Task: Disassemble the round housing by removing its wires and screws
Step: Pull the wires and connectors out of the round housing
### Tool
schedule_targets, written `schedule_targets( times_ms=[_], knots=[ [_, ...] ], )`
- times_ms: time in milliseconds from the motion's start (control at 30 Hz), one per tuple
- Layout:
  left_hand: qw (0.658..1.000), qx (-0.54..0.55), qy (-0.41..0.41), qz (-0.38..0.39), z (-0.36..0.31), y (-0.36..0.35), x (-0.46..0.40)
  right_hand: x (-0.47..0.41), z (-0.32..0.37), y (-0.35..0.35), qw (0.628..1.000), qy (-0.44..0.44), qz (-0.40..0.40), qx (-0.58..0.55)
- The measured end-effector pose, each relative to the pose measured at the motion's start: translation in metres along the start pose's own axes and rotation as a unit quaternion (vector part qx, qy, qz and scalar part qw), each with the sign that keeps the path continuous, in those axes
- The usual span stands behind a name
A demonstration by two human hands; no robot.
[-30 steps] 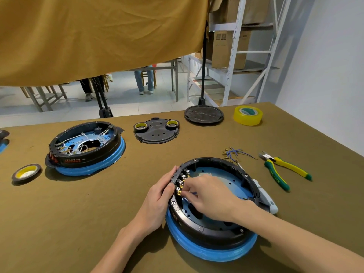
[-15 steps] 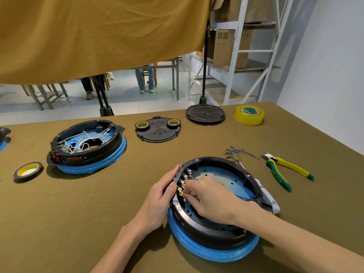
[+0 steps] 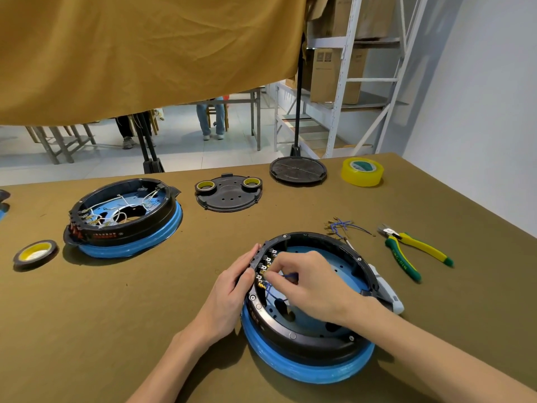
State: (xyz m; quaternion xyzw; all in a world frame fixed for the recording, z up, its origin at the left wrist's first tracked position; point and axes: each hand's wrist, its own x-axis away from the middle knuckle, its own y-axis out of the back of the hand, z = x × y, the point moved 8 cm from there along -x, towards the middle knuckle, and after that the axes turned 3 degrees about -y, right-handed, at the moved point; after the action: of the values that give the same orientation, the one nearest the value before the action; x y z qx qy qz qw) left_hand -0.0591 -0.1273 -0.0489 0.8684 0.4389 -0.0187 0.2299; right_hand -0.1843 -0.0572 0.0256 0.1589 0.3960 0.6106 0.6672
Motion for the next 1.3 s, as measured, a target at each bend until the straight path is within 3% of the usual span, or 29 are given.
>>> schedule_targets(
  times_ms=[133, 233, 300, 433, 500, 567, 633, 800, 1000, 1167, 1300],
  knots=[
    [1.000, 0.017, -0.001, -0.002, 0.001, 0.000, -0.001, -0.005, -0.002, 0.029, 0.983, -0.020, -0.097, -0.154],
    [1.000, 0.015, 0.002, -0.005, 0.002, 0.000, -0.001, -0.015, -0.008, 0.042, 0.949, -0.057, -0.117, -0.287],
    [1.000, 0.007, 0.003, -0.005, 0.002, 0.000, -0.001, -0.023, -0.019, 0.051, 0.934, -0.096, -0.134, -0.317],
    [1.000, 0.007, 0.014, 0.004, 0.001, 0.000, -0.001, -0.035, -0.043, 0.048, 0.896, -0.214, -0.054, -0.384],
    [0.998, -0.051, 0.016, -0.023, -0.004, 0.004, -0.001, -0.034, -0.045, 0.039, 0.882, -0.229, 0.002, -0.412],
    [0.989, -0.108, 0.008, -0.099, -0.019, 0.017, 0.000, -0.030, -0.038, 0.034, 0.891, -0.211, 0.033, -0.400],
    [0.986, -0.067, -0.017, -0.155, -0.038, 0.030, -0.002, -0.026, -0.026, 0.029, 0.910, -0.176, 0.056, -0.371],
    [0.988, 0.024, -0.081, -0.128, -0.078, 0.027, -0.014, -0.026, 0.001, 0.027, 0.943, -0.105, 0.097, -0.301],
    [0.980, 0.126, -0.053, -0.144, -0.077, 0.028, -0.018, -0.018, 0.005, 0.034, 0.983, -0.079, 0.098, -0.134],
    [0.975, 0.159, -0.036, -0.149, -0.084, 0.029, -0.023, -0.010, 0.006, 0.041, 0.993, -0.050, 0.099, -0.041],
    [0.980, 0.165, -0.035, -0.105, -0.091, 0.021, -0.026, -0.008, -0.001, 0.038, 0.992, -0.050, 0.115, 0.012]
  ],
)
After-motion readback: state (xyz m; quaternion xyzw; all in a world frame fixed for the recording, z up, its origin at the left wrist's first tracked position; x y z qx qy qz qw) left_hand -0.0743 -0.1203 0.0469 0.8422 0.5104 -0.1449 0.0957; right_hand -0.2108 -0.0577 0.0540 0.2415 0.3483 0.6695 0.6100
